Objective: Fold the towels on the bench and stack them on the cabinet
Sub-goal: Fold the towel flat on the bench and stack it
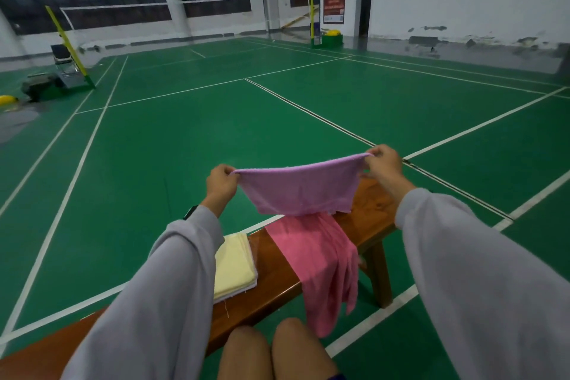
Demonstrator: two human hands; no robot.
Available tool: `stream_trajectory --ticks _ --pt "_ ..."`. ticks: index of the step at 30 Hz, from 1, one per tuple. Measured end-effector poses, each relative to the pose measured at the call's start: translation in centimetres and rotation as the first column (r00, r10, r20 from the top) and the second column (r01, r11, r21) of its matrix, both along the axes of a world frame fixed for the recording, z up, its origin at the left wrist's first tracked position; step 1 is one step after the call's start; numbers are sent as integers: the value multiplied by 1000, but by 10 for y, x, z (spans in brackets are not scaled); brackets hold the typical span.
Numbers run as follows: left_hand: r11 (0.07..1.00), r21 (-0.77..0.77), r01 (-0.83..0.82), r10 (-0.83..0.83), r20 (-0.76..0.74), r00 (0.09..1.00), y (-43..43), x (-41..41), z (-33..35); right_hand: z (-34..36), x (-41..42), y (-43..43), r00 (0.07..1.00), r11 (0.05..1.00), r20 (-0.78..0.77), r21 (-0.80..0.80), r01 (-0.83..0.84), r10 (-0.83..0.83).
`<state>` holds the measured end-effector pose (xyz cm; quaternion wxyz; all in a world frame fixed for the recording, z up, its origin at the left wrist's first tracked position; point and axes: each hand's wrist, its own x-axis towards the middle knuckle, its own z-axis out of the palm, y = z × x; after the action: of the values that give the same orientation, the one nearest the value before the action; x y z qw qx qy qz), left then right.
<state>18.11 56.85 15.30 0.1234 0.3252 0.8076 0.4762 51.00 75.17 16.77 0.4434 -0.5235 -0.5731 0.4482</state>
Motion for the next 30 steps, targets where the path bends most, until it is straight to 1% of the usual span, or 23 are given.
stream_trajectory --ticks 1,2,3,5,7,9,11,12,16,19,26,30 --pt "999 -21 35 -34 42 999 -12 5 -9 -14 6 -8 999 996 -50 -86 -25 20" --pt "998 -15 67 -65 113 992 -23 10 -18 -29 13 -13 997 989 -61 -141 -50 42" --pt "997 5 77 -76 197 977 -35 14 -28 -45 19 -19 998 982 -14 -176 -67 66" --pt "997 31 75 -81 316 945 -56 19 -47 -70 30 -27 995 981 85 -189 -36 53" --pt "992 10 127 -122 362 924 -75 24 -64 -86 37 -35 993 973 112 -230 -15 41" --pt "981 -35 193 -168 352 921 -91 29 -77 -95 39 -44 995 948 92 -319 -11 42" --pt "972 -75 221 -184 337 923 -100 33 -86 -103 42 -53 997 920 70 -392 3 26" --pt "970 -96 223 -182 322 929 -103 36 -89 -106 44 -59 997 915 66 -403 -12 42" --pt "962 -173 210 -154 292 944 -106 38 -96 -116 51 -77 980 894 144 -443 -62 139" --pt "959 -200 200 -143 266 953 -102 35 -95 -119 52 -77 974 898 155 -432 -83 165" --pt "966 -215 142 -111 151 982 -68 19 -97 -134 34 -36 954 945 226 -301 -125 198" --pt "966 -228 120 -88 147 985 -42 7 -103 -136 18 -11 939 960 293 -260 -102 179"
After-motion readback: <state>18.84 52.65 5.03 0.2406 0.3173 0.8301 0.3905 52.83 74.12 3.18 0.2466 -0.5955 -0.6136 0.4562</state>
